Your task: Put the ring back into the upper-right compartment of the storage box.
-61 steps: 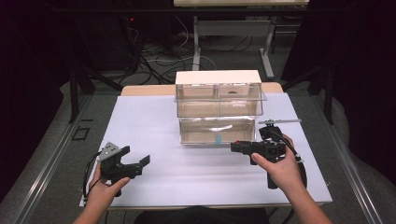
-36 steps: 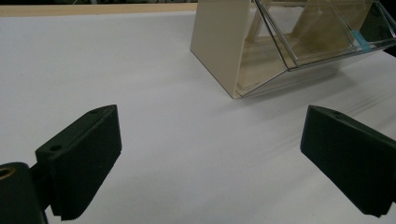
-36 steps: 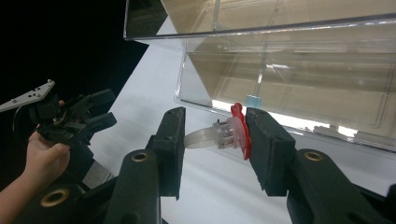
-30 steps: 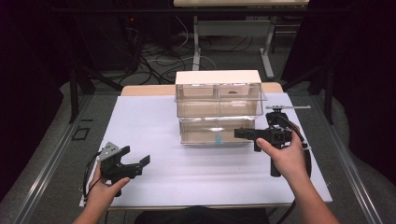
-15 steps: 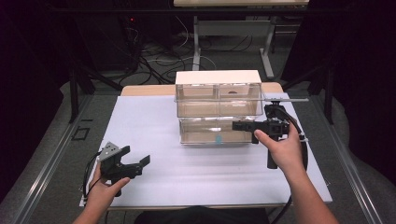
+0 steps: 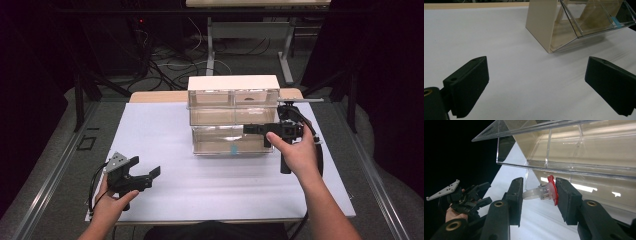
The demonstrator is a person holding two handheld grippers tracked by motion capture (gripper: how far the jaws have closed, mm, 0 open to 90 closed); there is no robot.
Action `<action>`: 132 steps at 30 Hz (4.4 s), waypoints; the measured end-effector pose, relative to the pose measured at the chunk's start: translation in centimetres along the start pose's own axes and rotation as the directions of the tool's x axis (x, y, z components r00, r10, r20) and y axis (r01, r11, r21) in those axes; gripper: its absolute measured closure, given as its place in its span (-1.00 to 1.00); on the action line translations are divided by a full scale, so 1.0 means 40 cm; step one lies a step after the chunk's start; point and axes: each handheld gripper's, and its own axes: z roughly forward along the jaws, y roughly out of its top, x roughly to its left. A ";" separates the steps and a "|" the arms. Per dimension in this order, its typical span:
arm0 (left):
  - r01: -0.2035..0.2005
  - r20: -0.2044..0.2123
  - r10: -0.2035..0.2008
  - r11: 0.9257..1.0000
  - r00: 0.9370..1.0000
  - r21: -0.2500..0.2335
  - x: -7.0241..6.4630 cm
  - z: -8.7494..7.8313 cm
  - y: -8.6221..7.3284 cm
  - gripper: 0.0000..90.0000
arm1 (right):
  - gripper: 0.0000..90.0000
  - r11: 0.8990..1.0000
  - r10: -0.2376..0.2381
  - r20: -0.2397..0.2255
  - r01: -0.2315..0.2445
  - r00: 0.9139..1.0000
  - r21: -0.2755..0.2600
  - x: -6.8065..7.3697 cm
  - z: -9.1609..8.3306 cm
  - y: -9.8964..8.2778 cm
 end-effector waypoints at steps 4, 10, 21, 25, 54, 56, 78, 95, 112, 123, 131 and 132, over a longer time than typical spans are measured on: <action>0.000 0.000 0.000 1.000 1.000 0.001 -0.001 0.000 0.000 -0.88 | 0.31 1.000 0.001 0.000 -0.001 1.000 -0.004 0.006 0.007 0.012; -0.001 0.001 0.001 1.000 1.000 -0.002 0.000 0.000 0.000 -0.88 | 0.31 1.000 0.003 0.008 -0.003 1.000 -0.005 0.008 0.017 0.023; -0.001 0.001 0.001 1.000 1.000 -0.001 0.000 0.000 0.000 -0.88 | 0.31 0.999 0.025 0.027 -0.024 0.999 -0.021 -0.015 0.038 0.046; -0.005 0.004 0.005 1.000 1.000 0.001 0.001 0.001 0.000 -0.88 | 0.31 0.999 0.034 0.036 -0.033 0.999 -0.027 -0.025 0.039 0.052; -0.004 0.005 0.004 1.000 1.000 0.003 0.000 0.001 0.000 -0.88 | 0.31 0.996 0.082 0.091 -0.078 0.992 -0.054 -0.077 0.061 0.071; -0.003 0.005 0.003 1.000 1.000 0.003 0.000 0.001 0.000 -0.88 | 0.31 0.995 0.087 0.094 -0.083 0.992 -0.049 -0.078 0.061 0.072; -0.004 0.003 0.004 1.000 1.000 0.001 0.000 0.002 0.000 -0.88 | 0.31 0.992 0.101 0.125 -0.090 0.987 -0.092 -0.112 0.083 0.062; -0.003 0.002 0.003 1.000 1.000 -0.004 0.000 0.003 0.000 -0.88 | 0.26 0.990 0.113 0.142 -0.099 0.983 -0.102 -0.105 0.085 0.059; -0.004 0.001 0.004 1.000 1.000 -0.004 0.000 0.002 0.000 -0.88 | 0.06 0.990 0.047 0.113 -0.031 0.993 -0.138 -0.085 0.063 0.043; -0.001 0.000 0.001 1.000 1.000 -0.002 0.000 0.002 0.000 -0.88 | -0.03 0.991 -0.006 0.084 0.017 0.996 -0.131 -0.056 0.038 0.029; -0.004 -0.001 0.004 1.000 1.000 -0.003 0.000 0.002 0.000 -0.88 | -0.07 0.990 -0.066 0.086 0.076 0.994 -0.121 -0.026 0.023 0.014; -0.002 0.000 0.002 1.000 1.000 -0.002 -0.001 0.001 -0.001 -0.88 | -0.09 0.989 -0.078 0.082 0.088 0.994 -0.120 -0.019 0.018 0.011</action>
